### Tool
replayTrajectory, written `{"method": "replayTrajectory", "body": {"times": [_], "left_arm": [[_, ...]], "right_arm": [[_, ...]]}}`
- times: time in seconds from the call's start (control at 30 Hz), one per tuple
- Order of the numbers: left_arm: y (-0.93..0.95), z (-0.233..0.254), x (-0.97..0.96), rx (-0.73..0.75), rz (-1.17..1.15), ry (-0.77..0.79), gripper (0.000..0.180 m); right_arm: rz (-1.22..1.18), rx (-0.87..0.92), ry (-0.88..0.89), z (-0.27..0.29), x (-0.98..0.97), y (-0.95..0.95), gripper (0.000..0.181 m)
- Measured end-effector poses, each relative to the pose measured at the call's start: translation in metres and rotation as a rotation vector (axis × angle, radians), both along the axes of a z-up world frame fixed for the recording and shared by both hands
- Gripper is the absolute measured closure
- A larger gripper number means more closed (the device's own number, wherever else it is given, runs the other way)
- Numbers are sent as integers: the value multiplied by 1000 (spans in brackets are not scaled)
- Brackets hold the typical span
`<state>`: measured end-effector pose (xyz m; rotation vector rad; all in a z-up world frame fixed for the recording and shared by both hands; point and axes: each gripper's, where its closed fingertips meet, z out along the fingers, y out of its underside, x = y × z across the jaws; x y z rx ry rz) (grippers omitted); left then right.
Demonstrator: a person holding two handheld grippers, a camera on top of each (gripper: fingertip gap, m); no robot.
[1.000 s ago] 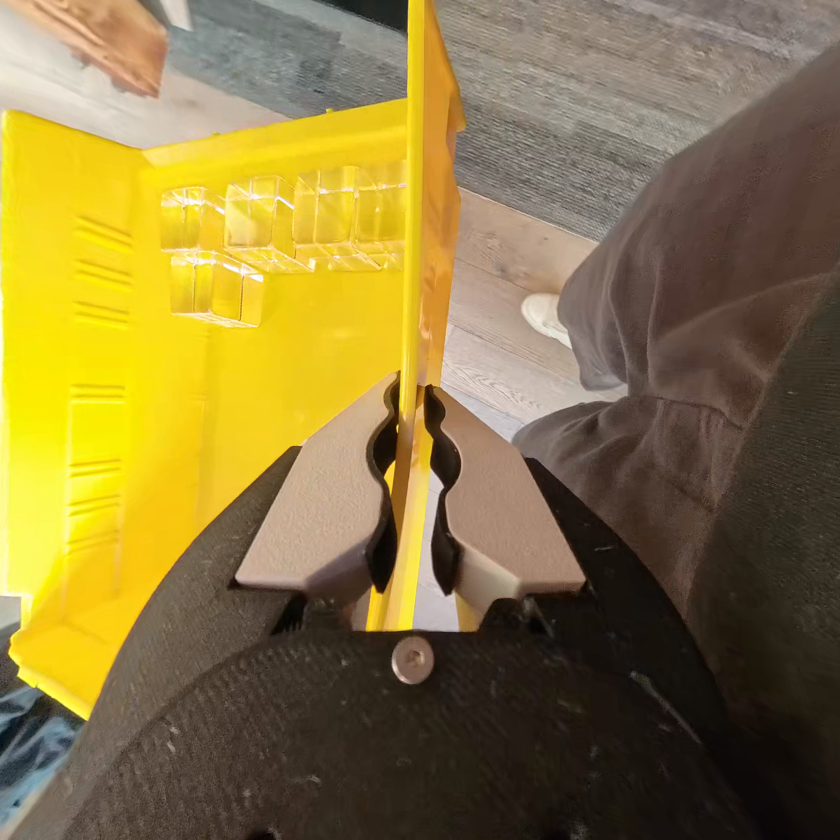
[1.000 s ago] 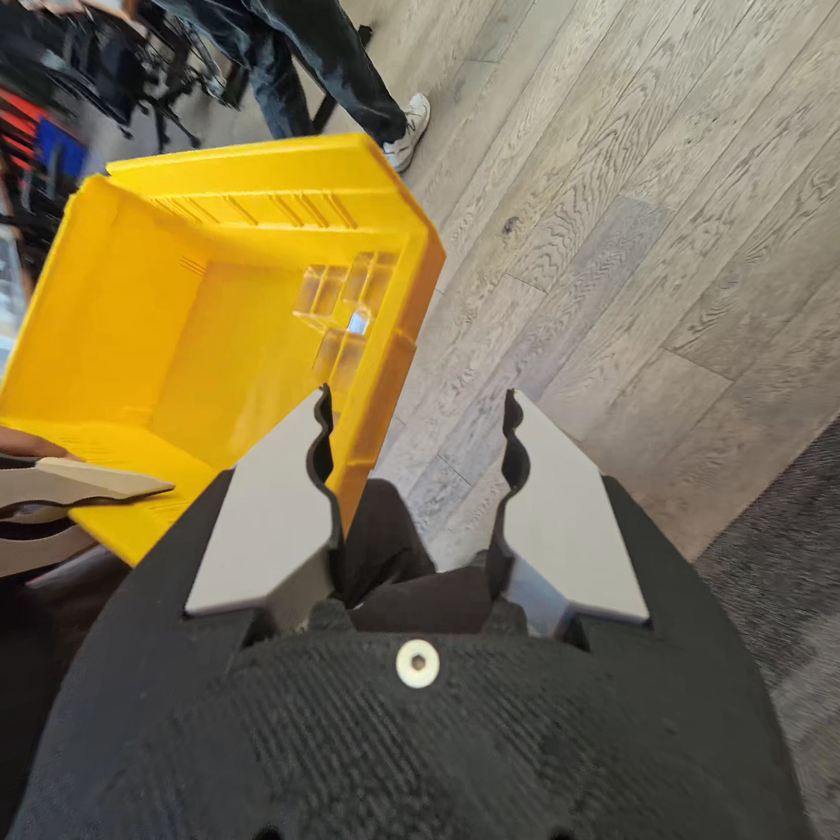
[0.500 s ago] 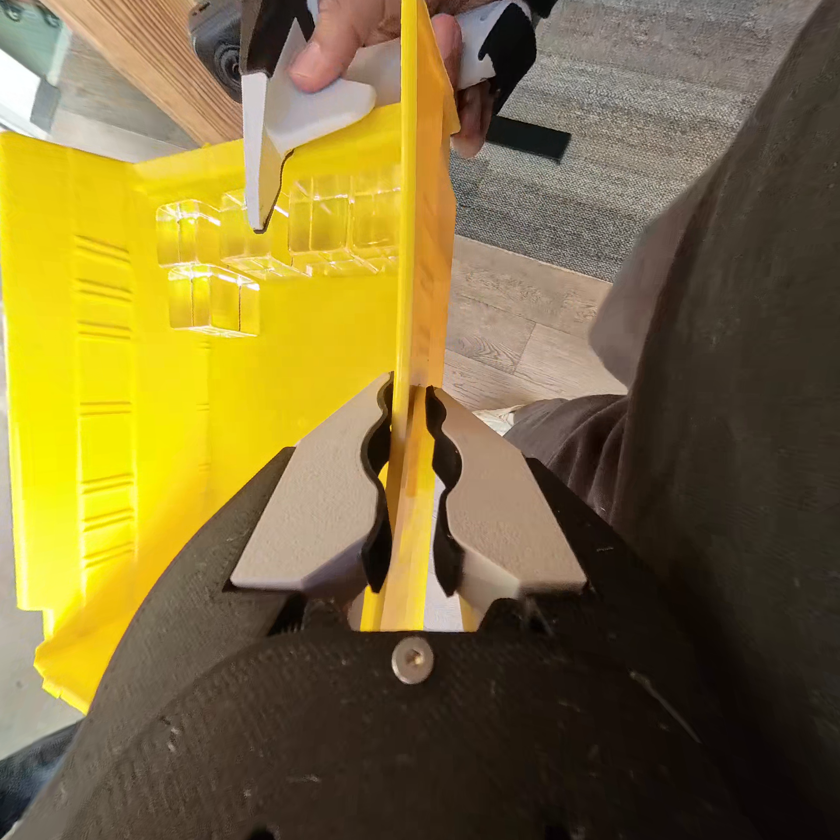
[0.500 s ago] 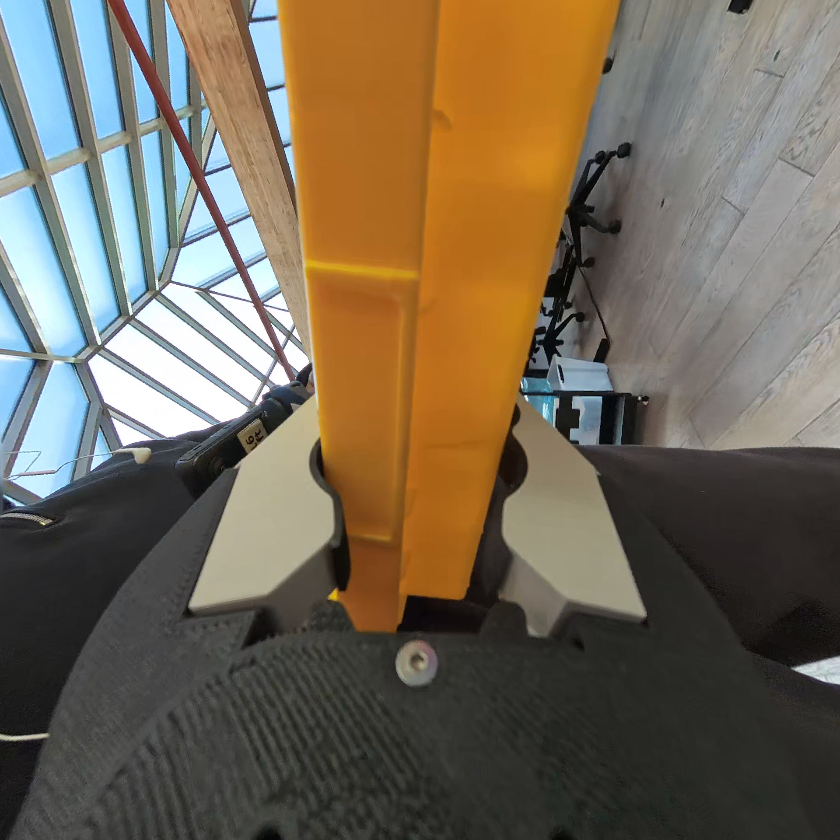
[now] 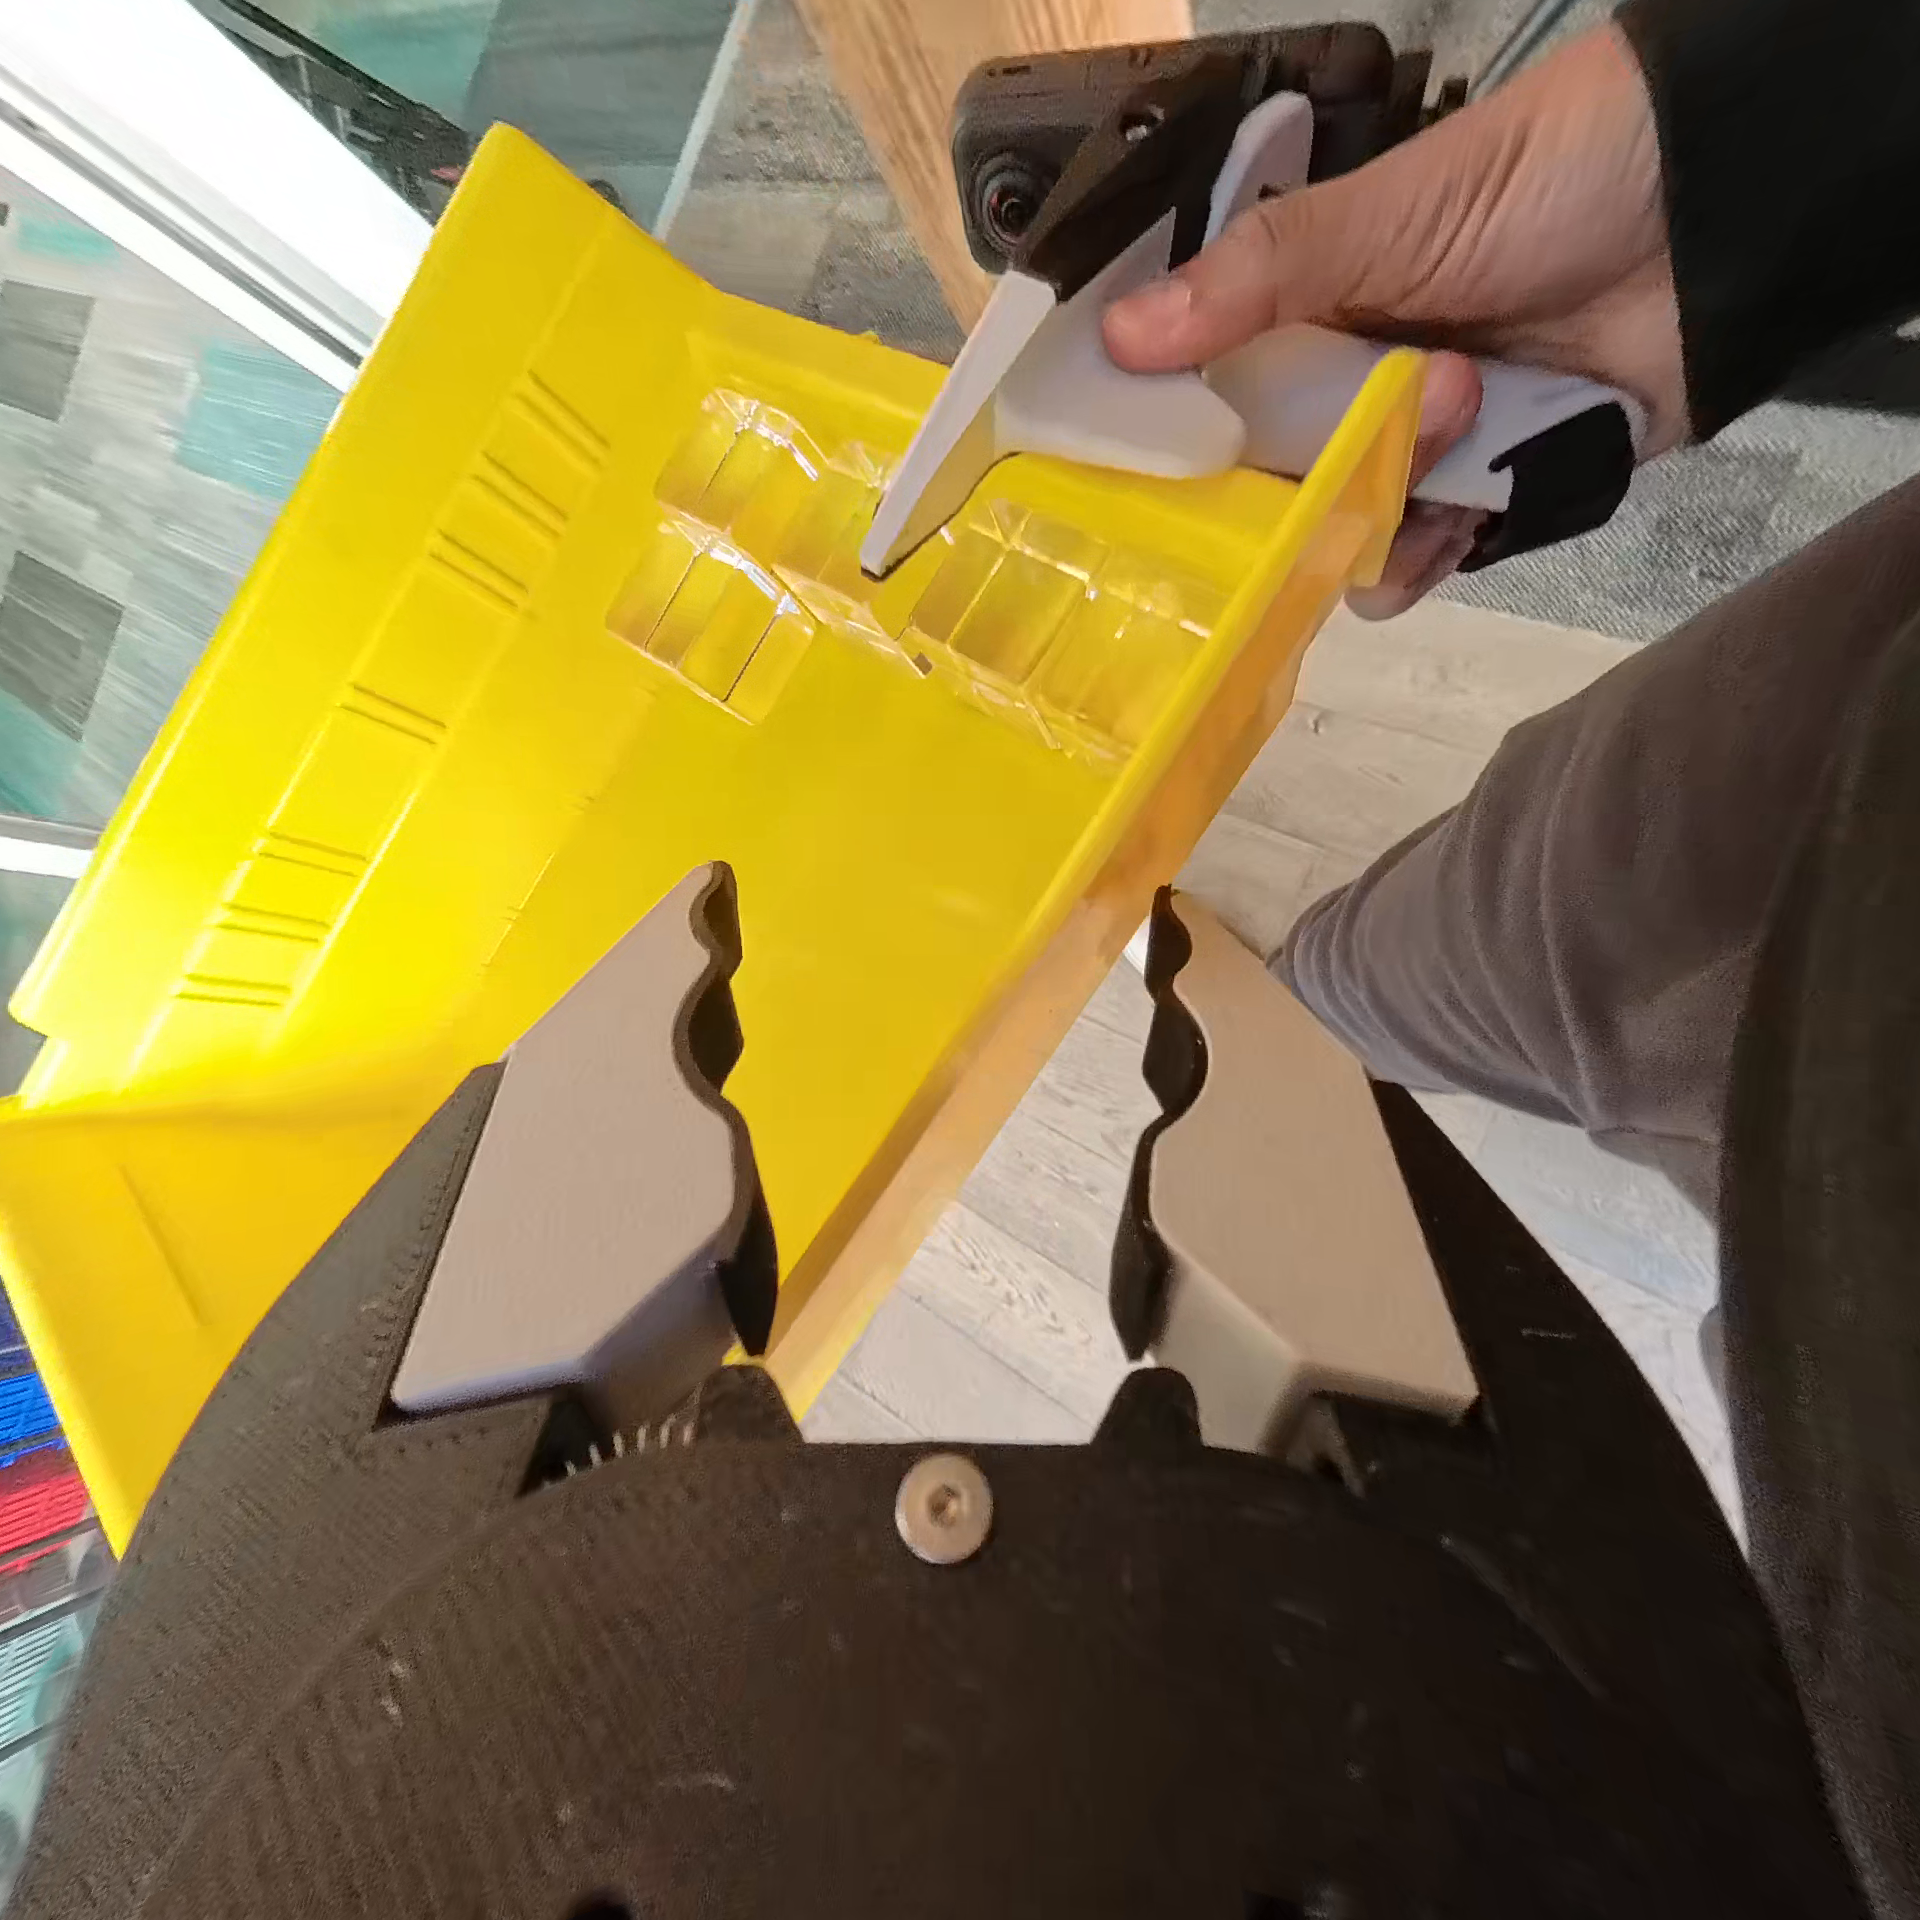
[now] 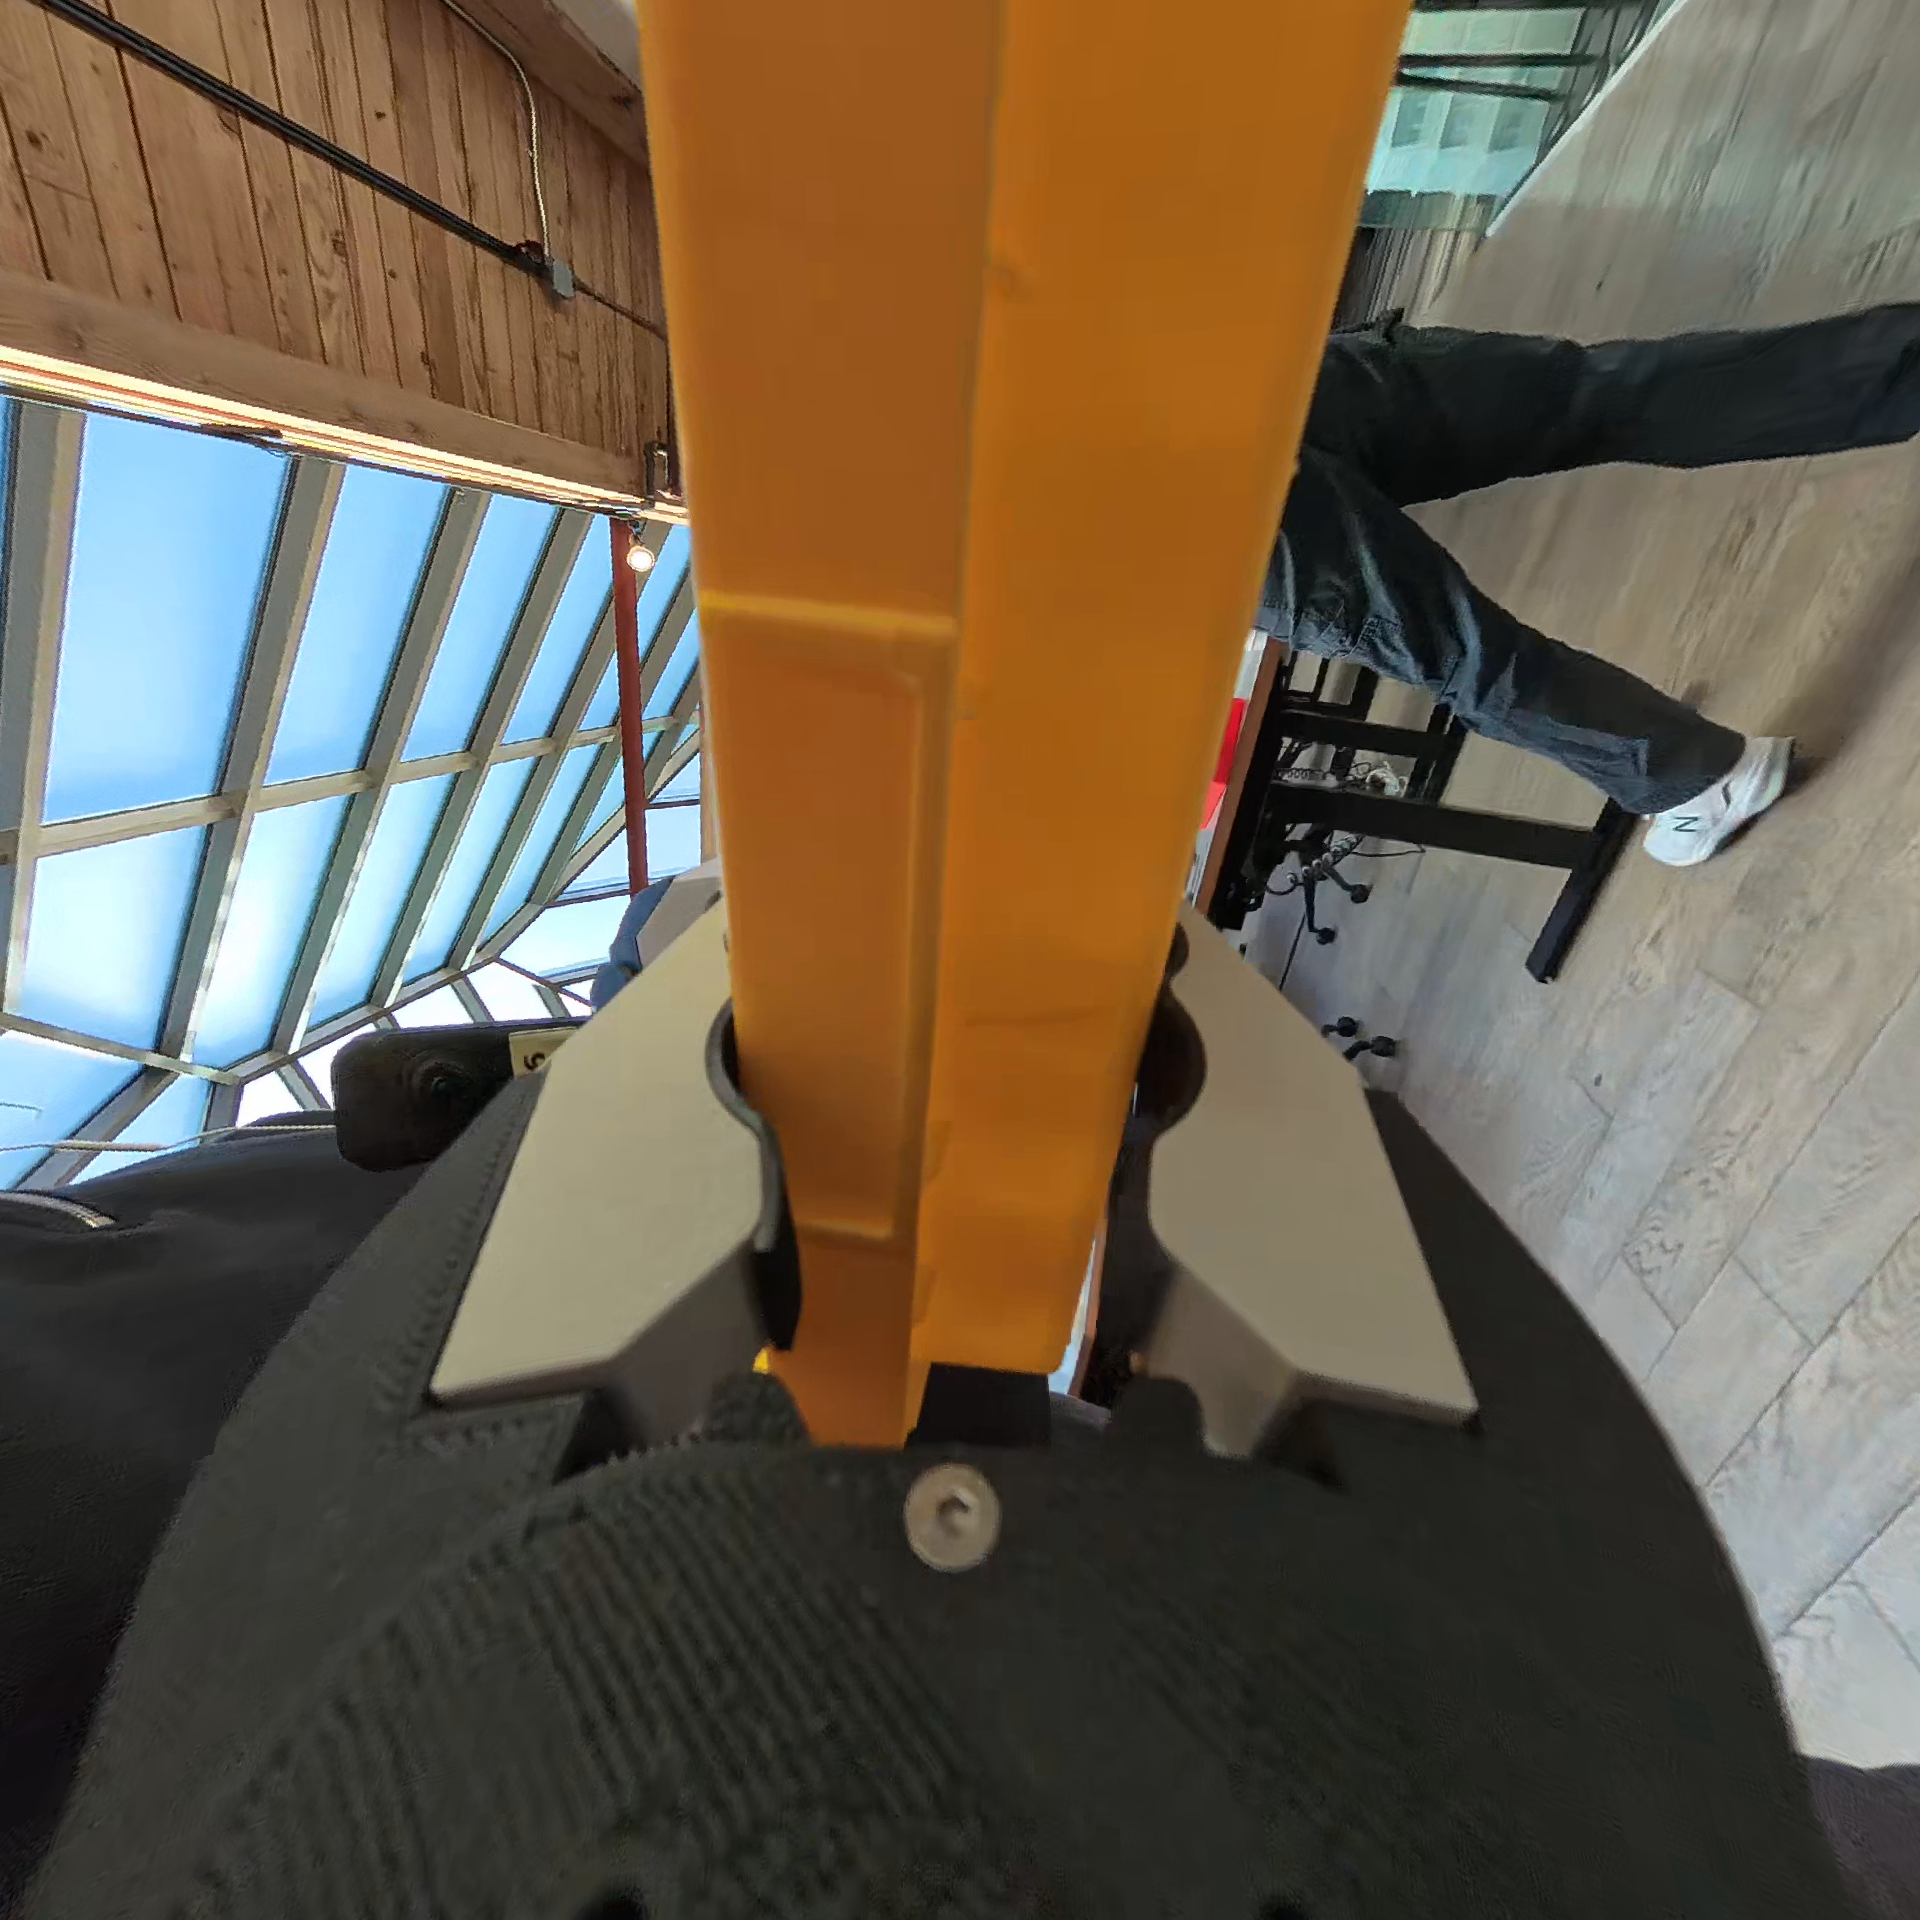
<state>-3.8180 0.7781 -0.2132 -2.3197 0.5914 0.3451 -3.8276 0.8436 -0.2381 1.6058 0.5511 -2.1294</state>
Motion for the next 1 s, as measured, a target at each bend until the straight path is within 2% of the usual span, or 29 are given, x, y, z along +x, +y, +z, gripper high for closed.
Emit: {"method": "replayTrajectory", "body": {"times": [0.1, 0.27, 0.33, 0.47, 0.57, 0.63, 0.73, 0.77, 0.83, 0.9, 1.0], "left_arm": [[88, 20, -87, 29, 53, -69, 93], [213, 86, -235, 206, 170, -188, 81], [253, 110, -290, 318, 214, -359, 86], [326, 151, -437, 587, 337, -884, 88], [367, 146, -605, 763, 474, -1014, 76], [407, 112, -700, 694, 542, -1116, 54], [499, 85, -769, 458, 421, -1507, 31], [532, 77, -786, 362, 402, -1566, 23], [596, 60, -822, 196, 384, -1578, 20], [660, 46, -876, 141, 432, -1515, 22], [749, 24, -967, 88, 450, -1523, 43]], "right_arm": [[-13, 46, 4, 11, -86, 85, 110], [-51, 96, -7, 37, -222, 227, 110], [-73, 121, -10, 44, -276, 283, 110], [-102, 142, 10, 46, -384, 389, 111], [-124, 119, 15, 43, -468, 465, 111], [-140, 101, 0, 43, -523, 509, 110], [-151, 80, -8, 46, -607, 577, 110], [-159, 63, -7, 48, -636, 602, 110], [-182, 43, -3, 50, -692, 653, 110], [-207, 65, 5, 47, -748, 706, 110], [-232, 69, 27, 33, -833, 800, 110]]}}
